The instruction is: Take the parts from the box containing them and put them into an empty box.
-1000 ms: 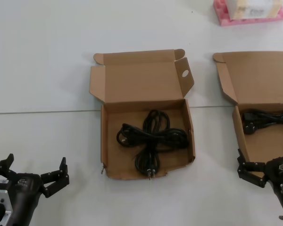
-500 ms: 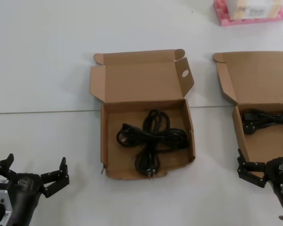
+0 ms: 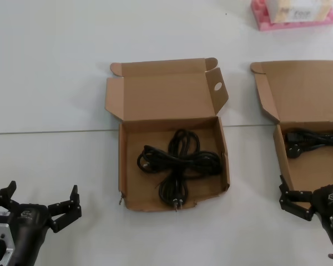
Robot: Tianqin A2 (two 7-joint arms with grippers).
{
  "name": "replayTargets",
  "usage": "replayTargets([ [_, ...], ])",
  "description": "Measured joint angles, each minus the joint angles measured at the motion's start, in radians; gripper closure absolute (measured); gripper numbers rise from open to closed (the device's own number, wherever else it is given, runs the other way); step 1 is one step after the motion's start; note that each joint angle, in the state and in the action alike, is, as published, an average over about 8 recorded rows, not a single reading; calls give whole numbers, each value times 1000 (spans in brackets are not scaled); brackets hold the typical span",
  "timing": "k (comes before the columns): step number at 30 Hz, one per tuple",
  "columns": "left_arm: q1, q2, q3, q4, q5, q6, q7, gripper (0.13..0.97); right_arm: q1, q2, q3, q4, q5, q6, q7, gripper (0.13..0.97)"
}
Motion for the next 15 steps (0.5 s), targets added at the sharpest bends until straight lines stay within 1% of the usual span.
replayTargets([
  [15,0,0,0,0,0,0,0,132,0,0,0,0,0,0,0,129],
])
